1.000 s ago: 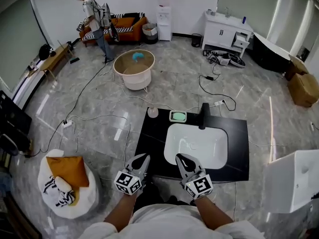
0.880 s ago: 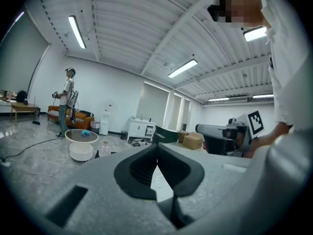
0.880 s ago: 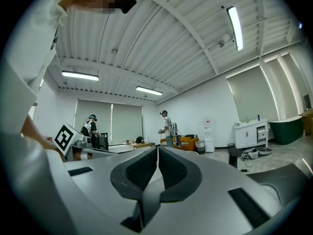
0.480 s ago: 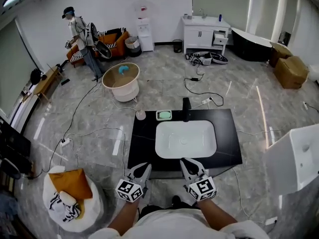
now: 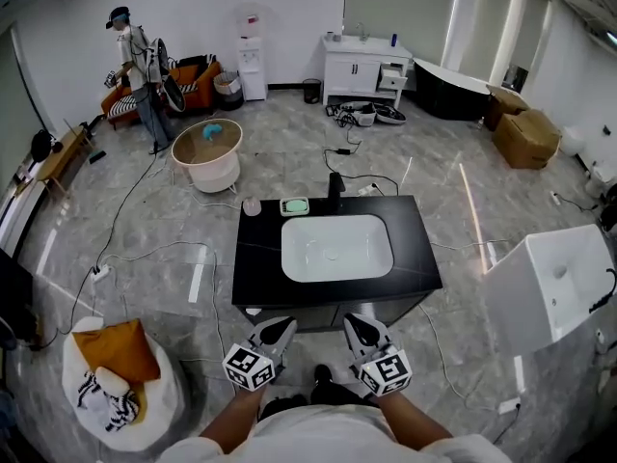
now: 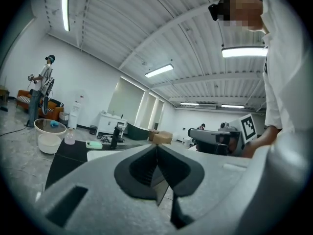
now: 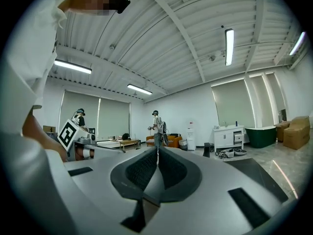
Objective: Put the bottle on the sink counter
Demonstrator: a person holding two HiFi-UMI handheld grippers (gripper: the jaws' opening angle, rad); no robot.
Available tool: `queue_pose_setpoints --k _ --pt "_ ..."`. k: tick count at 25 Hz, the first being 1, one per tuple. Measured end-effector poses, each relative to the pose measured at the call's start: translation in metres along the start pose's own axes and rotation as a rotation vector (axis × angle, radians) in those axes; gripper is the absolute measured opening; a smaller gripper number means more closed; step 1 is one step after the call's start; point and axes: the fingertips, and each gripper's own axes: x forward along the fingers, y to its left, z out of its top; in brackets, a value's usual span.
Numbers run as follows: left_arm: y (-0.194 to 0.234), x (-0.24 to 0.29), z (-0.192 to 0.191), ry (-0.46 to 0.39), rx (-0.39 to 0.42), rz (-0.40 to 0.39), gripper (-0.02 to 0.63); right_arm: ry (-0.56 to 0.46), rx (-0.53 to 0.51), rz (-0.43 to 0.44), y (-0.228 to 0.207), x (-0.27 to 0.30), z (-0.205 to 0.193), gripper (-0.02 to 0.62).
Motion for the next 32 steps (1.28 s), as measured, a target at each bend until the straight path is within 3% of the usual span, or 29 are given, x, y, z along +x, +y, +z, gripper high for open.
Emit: queue_pose_setpoints --k 9,17,22,27,32 --pt "-0.030 -0.050 -0.019 0.013 -0.007 -0.016 0.017 0.026 0.028 -0.070 0.037 -0.049 -0.017 0.017" --pt "-0.026 -0.069 -0.020 0.007 -0.035 -0.004 0.015 0.023 0.015 -0.034 0.053 -0.043 -0.012 0.015" --pt "-0.031 -0.055 -0.014 -0.008 -0.018 -0.036 0.017 -0.009 0.006 -0.009 0.046 -0.041 -0.004 0.014" --pt "-0.040 -0.056 -0.025 0.027 -0.060 -0.065 0.016 0.027 0.020 0.008 0.054 -0.050 -0.017 0.015" --pt "-0.025 -0.052 -0.018 0.012 -0.032 -0.060 0.015 0.006 -0.028 0.016 0.045 -0.038 -0.009 0.015"
